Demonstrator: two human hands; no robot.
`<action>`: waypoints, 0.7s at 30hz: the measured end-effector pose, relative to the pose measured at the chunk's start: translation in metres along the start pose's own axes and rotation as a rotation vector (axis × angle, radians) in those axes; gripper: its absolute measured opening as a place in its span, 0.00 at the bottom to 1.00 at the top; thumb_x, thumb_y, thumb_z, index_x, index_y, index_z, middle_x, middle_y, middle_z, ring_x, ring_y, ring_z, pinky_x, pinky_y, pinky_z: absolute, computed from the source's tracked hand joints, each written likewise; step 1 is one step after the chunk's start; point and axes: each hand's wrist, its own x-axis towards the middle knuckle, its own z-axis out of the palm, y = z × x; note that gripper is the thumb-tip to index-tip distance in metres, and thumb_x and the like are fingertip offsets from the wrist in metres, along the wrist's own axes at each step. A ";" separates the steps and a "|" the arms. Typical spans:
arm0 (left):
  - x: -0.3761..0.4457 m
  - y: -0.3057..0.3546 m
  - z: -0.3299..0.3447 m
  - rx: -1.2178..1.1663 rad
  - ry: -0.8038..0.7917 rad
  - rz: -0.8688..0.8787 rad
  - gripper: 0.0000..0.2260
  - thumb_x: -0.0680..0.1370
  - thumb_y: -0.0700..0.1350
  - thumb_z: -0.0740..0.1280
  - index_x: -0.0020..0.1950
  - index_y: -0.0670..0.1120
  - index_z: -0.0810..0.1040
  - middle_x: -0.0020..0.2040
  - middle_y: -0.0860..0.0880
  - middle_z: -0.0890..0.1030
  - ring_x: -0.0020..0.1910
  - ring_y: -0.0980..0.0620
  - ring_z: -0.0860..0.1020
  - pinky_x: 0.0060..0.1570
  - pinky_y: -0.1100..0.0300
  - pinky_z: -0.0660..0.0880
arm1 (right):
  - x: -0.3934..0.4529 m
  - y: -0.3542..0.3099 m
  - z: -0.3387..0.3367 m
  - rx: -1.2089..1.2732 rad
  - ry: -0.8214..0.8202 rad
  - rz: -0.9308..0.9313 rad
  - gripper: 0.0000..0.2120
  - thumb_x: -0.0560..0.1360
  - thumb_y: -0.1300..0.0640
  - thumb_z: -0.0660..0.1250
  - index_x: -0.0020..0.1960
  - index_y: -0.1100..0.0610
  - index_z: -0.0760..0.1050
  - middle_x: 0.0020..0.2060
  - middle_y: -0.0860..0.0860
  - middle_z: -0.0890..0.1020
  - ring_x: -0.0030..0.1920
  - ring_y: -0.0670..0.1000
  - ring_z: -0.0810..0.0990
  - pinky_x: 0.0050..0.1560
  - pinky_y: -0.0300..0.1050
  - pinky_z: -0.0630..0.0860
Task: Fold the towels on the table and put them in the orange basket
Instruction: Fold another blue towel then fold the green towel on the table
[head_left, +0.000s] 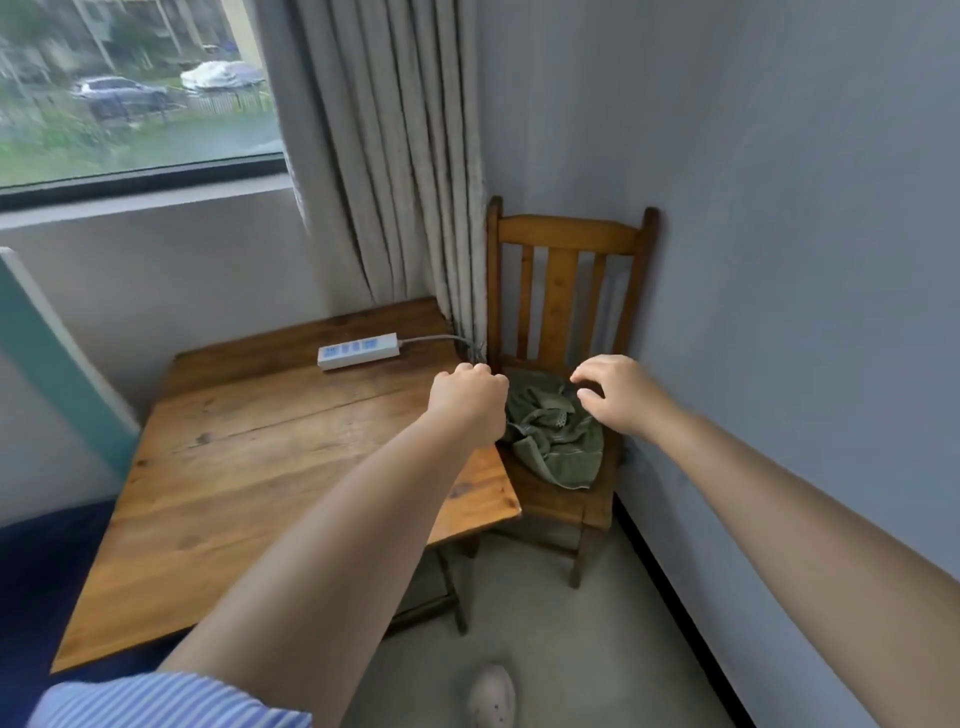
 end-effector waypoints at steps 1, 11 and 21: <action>0.032 -0.003 0.006 0.006 -0.010 0.015 0.15 0.78 0.41 0.57 0.64 0.43 0.69 0.61 0.43 0.72 0.62 0.43 0.69 0.54 0.52 0.69 | 0.024 0.017 0.006 -0.001 -0.008 0.025 0.15 0.75 0.61 0.59 0.60 0.61 0.74 0.62 0.56 0.76 0.64 0.55 0.70 0.64 0.45 0.66; 0.242 -0.040 0.054 -0.001 -0.159 0.094 0.14 0.79 0.41 0.56 0.64 0.43 0.69 0.60 0.42 0.72 0.61 0.42 0.69 0.52 0.51 0.69 | 0.185 0.121 0.057 0.026 -0.083 0.195 0.14 0.76 0.61 0.59 0.60 0.61 0.74 0.62 0.56 0.76 0.64 0.55 0.70 0.63 0.45 0.67; 0.362 -0.025 0.168 -0.072 -0.413 0.053 0.14 0.79 0.41 0.57 0.64 0.43 0.69 0.61 0.42 0.71 0.61 0.42 0.69 0.47 0.53 0.67 | 0.237 0.234 0.162 0.008 -0.343 0.310 0.16 0.76 0.58 0.61 0.62 0.59 0.73 0.61 0.55 0.76 0.63 0.54 0.72 0.60 0.45 0.70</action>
